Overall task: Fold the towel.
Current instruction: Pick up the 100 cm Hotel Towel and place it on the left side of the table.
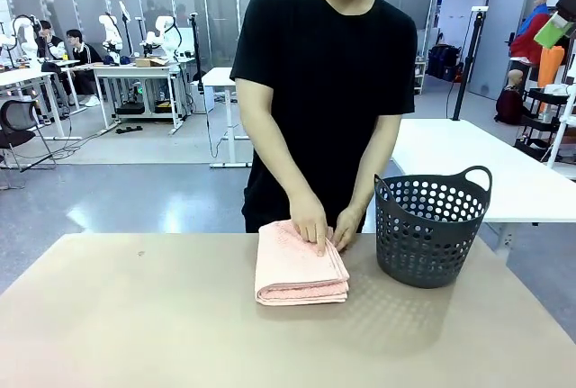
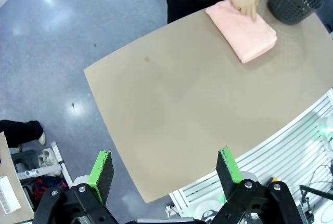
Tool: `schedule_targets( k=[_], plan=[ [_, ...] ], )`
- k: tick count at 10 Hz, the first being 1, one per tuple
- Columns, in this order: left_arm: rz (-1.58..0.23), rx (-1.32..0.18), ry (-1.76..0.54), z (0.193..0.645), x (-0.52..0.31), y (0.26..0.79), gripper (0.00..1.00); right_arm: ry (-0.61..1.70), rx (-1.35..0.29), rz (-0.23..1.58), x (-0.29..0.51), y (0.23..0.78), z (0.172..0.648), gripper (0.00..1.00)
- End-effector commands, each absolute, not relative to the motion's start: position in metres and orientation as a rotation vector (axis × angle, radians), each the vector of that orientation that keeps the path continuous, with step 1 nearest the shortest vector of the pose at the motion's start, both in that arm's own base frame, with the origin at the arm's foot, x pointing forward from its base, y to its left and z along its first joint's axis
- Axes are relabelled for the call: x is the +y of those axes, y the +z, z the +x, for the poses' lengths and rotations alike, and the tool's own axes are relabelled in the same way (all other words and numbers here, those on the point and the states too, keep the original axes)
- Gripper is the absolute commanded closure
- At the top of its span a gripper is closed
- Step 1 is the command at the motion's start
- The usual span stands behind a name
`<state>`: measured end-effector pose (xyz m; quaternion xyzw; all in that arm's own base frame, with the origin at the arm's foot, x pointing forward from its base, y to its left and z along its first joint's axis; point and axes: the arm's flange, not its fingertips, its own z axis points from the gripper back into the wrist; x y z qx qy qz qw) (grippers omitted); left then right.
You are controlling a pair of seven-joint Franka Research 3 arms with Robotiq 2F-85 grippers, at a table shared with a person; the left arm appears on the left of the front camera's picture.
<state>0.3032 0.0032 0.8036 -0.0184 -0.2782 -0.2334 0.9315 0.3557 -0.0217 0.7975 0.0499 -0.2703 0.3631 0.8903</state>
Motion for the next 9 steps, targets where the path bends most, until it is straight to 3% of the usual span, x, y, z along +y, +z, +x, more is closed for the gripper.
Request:
schedule_targets(
  k=[1, 9],
  plan=[
    [-0.038, -0.570, -0.478, 0.3031, 0.0032, 0.8036, 0.00, 0.740, -0.566, 0.112, -0.0211, 0.7994, 0.3573, 0.00],
    [-0.038, -0.570, -0.478, 0.3031, 0.0032, 0.8036, 0.00, 0.740, -0.566, 0.112, -0.0211, 0.7994, 0.3573, 0.00]
  ],
)
